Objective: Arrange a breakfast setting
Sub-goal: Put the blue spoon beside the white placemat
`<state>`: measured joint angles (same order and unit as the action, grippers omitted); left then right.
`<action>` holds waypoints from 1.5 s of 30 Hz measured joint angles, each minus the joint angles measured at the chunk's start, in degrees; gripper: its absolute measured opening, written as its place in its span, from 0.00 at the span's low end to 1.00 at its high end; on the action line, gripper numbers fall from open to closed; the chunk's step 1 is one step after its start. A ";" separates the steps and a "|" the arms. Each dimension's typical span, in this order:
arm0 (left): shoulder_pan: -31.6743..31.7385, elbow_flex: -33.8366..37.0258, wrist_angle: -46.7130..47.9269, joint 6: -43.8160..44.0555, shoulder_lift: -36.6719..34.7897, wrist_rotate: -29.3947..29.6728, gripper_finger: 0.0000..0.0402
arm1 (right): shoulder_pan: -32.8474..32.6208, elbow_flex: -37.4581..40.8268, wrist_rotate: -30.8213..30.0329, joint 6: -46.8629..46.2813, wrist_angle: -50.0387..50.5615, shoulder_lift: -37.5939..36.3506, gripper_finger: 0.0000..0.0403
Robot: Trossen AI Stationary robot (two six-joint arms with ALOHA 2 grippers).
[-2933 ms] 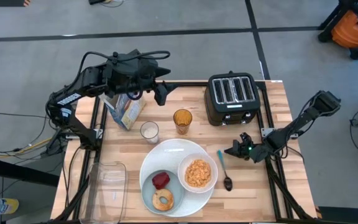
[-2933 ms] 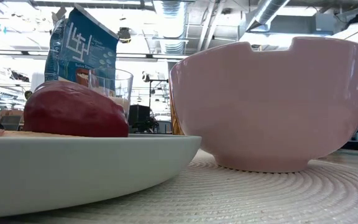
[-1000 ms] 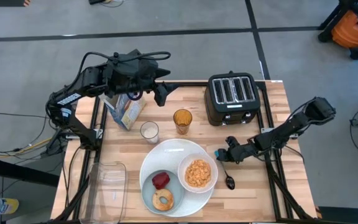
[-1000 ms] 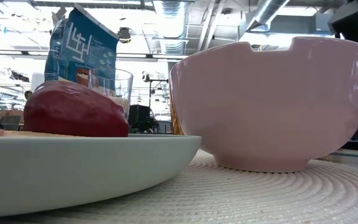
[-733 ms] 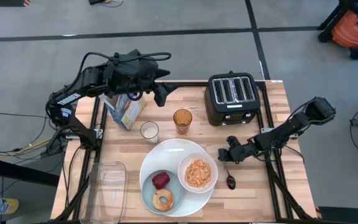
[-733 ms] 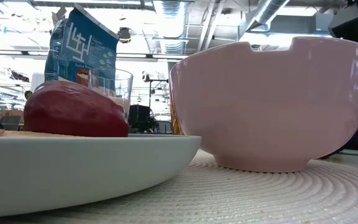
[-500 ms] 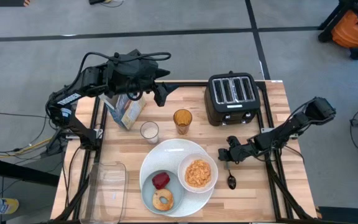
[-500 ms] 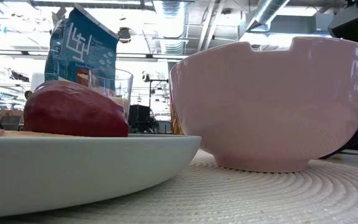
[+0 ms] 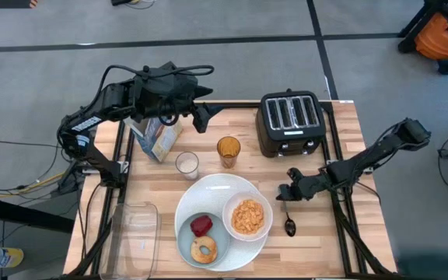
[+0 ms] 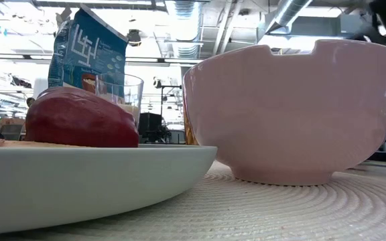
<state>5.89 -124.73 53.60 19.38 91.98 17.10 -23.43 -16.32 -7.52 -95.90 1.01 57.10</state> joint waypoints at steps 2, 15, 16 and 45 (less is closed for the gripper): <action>0.00 -0.01 0.02 0.03 0.00 0.00 0.80 | -1.08 0.00 2.10 -0.32 6.22 -2.95 0.14; 0.00 0.00 0.04 -0.07 0.00 -0.02 0.80 | -10.24 0.00 2.48 -10.55 23.05 -10.82 0.14; -0.01 0.00 0.05 -0.10 0.00 -0.04 0.80 | -10.46 0.00 2.48 -10.61 22.49 -10.08 0.14; -0.02 0.00 0.05 0.74 0.00 -0.14 0.80 | -15.58 0.02 1.76 -15.15 -6.50 12.42 0.14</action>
<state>5.87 -124.73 53.65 20.11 91.98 16.97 -39.02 -16.29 -5.76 -111.04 -5.49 69.52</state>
